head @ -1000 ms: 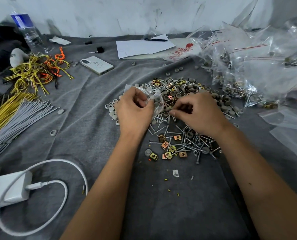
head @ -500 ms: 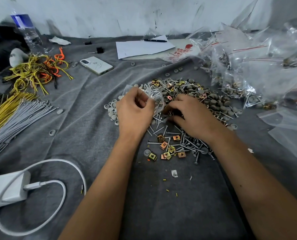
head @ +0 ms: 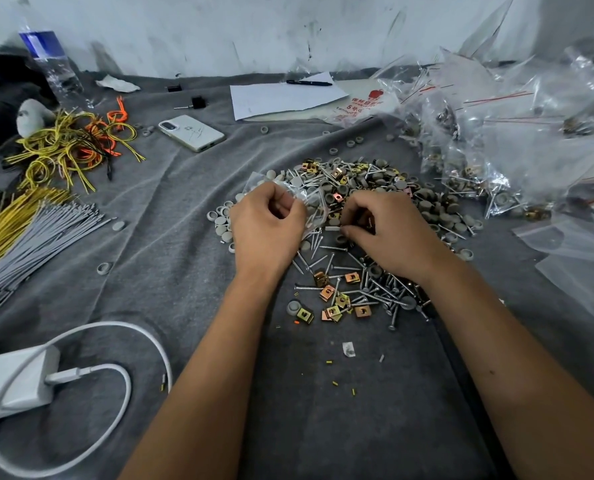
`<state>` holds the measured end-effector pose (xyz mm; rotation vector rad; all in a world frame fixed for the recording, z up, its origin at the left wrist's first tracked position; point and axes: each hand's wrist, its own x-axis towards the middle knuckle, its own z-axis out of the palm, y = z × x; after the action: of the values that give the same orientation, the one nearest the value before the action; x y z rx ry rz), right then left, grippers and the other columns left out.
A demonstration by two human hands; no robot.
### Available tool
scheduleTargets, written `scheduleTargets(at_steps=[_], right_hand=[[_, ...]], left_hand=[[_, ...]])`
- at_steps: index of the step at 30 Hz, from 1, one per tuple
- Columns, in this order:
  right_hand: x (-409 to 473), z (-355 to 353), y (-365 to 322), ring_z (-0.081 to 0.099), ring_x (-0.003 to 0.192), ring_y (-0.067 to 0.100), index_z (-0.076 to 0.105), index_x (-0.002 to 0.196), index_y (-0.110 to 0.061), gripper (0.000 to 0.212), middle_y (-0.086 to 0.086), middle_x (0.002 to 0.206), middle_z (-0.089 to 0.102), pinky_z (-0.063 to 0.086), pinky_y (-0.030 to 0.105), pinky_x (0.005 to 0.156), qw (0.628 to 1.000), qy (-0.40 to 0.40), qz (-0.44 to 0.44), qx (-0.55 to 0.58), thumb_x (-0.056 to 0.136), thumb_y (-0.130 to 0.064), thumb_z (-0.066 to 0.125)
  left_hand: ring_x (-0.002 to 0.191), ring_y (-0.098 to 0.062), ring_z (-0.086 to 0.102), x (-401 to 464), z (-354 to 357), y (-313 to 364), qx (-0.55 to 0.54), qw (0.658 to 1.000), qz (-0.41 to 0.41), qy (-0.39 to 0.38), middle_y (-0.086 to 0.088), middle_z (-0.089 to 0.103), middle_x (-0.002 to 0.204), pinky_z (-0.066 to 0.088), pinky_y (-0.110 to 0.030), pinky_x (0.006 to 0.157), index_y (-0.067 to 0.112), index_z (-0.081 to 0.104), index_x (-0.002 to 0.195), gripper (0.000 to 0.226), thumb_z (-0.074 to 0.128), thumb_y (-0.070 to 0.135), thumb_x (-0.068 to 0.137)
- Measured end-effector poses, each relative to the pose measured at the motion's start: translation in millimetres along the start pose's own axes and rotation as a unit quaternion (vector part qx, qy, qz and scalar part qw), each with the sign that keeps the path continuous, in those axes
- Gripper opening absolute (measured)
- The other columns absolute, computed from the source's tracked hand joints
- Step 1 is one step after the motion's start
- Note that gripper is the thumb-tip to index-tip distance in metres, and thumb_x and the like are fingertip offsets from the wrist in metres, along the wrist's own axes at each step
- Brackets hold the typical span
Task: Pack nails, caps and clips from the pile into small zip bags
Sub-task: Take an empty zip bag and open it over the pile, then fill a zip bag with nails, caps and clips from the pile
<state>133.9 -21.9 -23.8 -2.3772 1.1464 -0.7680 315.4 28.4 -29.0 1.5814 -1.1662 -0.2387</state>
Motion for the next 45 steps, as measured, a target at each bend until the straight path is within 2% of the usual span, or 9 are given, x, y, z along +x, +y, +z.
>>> scheduleTargets(at_steps=[5, 10, 14, 18, 26, 28, 33, 41, 45], right_hand=[[-0.1, -1.0, 0.2, 0.062, 0.080, 0.001, 0.070, 0.099, -0.024, 0.026, -0.014, 0.086, 0.066, 0.047, 0.008, 0.071, 0.999, 0.019, 0.002, 0.036, 0.085, -0.004, 0.079], [-0.4, 0.5, 0.8, 0.056, 0.084, -0.004, 0.067, 0.109, -0.023, 0.030, -0.020, 0.093, 0.059, 0.038, 0.006, 0.074, 0.999, 0.002, -0.012, -0.030, 0.086, -0.010, 0.080], [0.7, -4.9, 2.8, 0.052, 0.105, 0.015, 0.074, 0.101, -0.027, 0.017, -0.005, 0.105, 0.060, 0.042, 0.032, 0.088, 0.997, -0.004, -0.038, -0.063, 0.086, -0.021, 0.081], [0.4, -7.1, 6.0, 0.046, 0.112, 0.016, 0.076, 0.111, -0.028, 0.026, -0.003, 0.109, 0.057, 0.040, 0.034, 0.094, 0.992, -0.069, -0.024, -0.105, 0.086, -0.032, 0.080], [3.5, -8.7, -1.1, 0.061, 0.091, 0.012, 0.077, 0.108, -0.013, 0.018, 0.000, 0.098, 0.067, 0.052, 0.027, 0.083, 0.990, 0.129, -0.064, 0.015, 0.091, -0.017, 0.075], [2.5, -6.1, -4.3, 0.060, 0.086, 0.012, 0.079, 0.108, -0.013, 0.020, 0.000, 0.093, 0.065, 0.050, 0.023, 0.077, 0.988, 0.122, -0.092, 0.013, 0.089, -0.017, 0.078], [1.8, 4.7, -6.5, 0.057, 0.086, 0.021, 0.078, 0.114, -0.016, 0.026, 0.004, 0.091, 0.061, 0.051, 0.045, 0.075, 0.992, 0.063, -0.101, -0.052, 0.088, -0.019, 0.078], [4.8, 2.8, -6.6, 0.060, 0.079, 0.005, 0.075, 0.101, -0.013, 0.014, -0.004, 0.091, 0.068, 0.045, 0.013, 0.072, 0.984, 0.168, -0.053, 0.013, 0.088, -0.017, 0.079], [4.3, 6.4, 0.3, 0.056, 0.097, 0.011, 0.074, 0.113, -0.017, 0.020, 0.001, 0.104, 0.066, 0.043, 0.023, 0.078, 0.989, 0.134, -0.031, -0.058, 0.093, -0.015, 0.071]], left_hand=[[0.055, 0.002, 0.054, -0.6, -0.7, 1.9, -0.004, 1.000, 0.008, 0.006, 0.010, 0.059, 0.058, 0.039, -0.009, 0.053, 0.020, 0.061, 0.066, 0.023, 0.073, 0.012, 0.084], [0.054, 0.002, 0.054, -1.2, -1.0, 2.3, -0.009, 1.000, 0.008, 0.002, 0.010, 0.058, 0.056, 0.038, -0.008, 0.052, 0.020, 0.060, 0.065, 0.024, 0.073, 0.011, 0.083], [0.053, 0.003, 0.053, -1.1, -0.9, 2.0, -0.010, 1.000, 0.007, 0.004, 0.011, 0.057, 0.056, 0.038, -0.008, 0.052, 0.022, 0.060, 0.065, 0.025, 0.073, 0.011, 0.083], [0.053, 0.003, 0.053, -1.0, -1.0, 2.0, -0.009, 1.000, 0.008, -0.003, 0.011, 0.057, 0.056, 0.039, -0.009, 0.052, 0.024, 0.058, 0.065, 0.027, 0.073, 0.012, 0.084], [0.050, -0.003, 0.052, -2.0, 2.6, 2.5, -0.022, 0.999, 0.010, -0.047, 0.005, 0.061, 0.058, 0.044, -0.021, 0.048, 0.021, 0.064, 0.068, 0.024, 0.074, 0.013, 0.089], [0.053, -0.008, 0.054, -2.8, 5.4, 3.6, -0.021, 0.997, 0.017, -0.067, 0.000, 0.063, 0.061, 0.047, -0.030, 0.051, 0.018, 0.066, 0.071, 0.021, 0.074, 0.015, 0.090], [0.059, -0.021, 0.062, -4.7, 10.3, 3.6, -0.051, 0.992, 0.019, -0.112, -0.002, 0.066, 0.065, 0.051, -0.037, 0.054, 0.012, 0.069, 0.080, 0.014, 0.073, 0.014, 0.093], [0.058, -0.028, 0.064, -1.7, 10.9, 0.4, -0.062, 0.995, -0.009, -0.072, 0.006, 0.061, 0.060, 0.053, -0.042, 0.055, 0.019, 0.067, 0.075, 0.021, 0.075, 0.017, 0.093], [0.055, -0.018, 0.059, 1.5, 9.3, -0.1, -0.046, 0.998, -0.017, -0.040, 0.008, 0.059, 0.058, 0.052, -0.037, 0.056, 0.022, 0.065, 0.071, 0.025, 0.075, 0.018, 0.093]])
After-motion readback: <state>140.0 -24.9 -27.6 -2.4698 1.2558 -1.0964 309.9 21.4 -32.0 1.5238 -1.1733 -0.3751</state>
